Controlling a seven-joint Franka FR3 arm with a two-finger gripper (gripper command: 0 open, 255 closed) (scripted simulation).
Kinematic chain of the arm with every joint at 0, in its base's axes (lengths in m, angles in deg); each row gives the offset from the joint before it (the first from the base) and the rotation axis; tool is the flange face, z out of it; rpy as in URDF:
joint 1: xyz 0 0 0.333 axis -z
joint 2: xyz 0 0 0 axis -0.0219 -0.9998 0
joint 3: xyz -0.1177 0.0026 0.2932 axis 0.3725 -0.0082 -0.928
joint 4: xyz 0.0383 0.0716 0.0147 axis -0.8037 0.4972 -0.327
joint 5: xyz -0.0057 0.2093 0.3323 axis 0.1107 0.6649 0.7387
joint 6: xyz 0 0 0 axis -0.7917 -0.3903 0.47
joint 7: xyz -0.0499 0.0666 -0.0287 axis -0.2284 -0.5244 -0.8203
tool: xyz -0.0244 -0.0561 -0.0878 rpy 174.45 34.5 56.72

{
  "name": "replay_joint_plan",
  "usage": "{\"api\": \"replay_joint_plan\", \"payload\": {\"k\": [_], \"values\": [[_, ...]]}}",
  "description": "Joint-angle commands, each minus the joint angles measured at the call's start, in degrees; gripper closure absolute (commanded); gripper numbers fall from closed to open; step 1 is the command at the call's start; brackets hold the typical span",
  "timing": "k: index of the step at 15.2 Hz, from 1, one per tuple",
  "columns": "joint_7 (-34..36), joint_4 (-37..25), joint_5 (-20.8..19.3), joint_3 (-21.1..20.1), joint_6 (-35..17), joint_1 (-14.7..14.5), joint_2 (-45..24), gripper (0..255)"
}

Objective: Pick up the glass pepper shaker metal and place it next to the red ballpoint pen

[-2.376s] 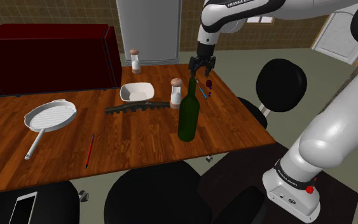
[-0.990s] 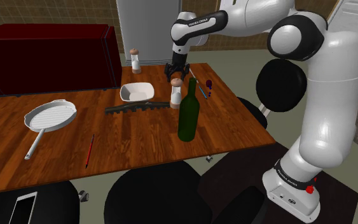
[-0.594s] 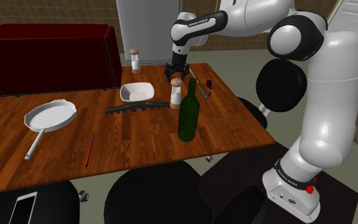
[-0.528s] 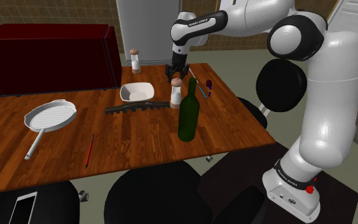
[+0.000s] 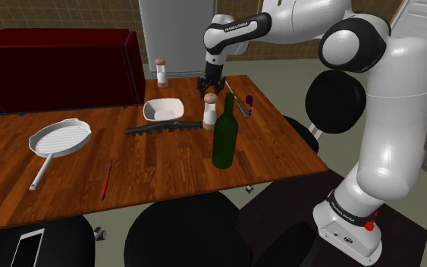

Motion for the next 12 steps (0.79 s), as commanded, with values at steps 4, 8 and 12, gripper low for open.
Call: {"api": "replay_joint_plan", "payload": {"k": [4,8,12], "values": [[0.37,-1.34,-0.16,0.05,1.95,0.02,0.61,255],[0.84,-3.46,-0.33,0.09,4.67,0.06,1.25,255],[1.32,-5.84,-0.49,0.12,7.47,0.10,1.71,255]]}}
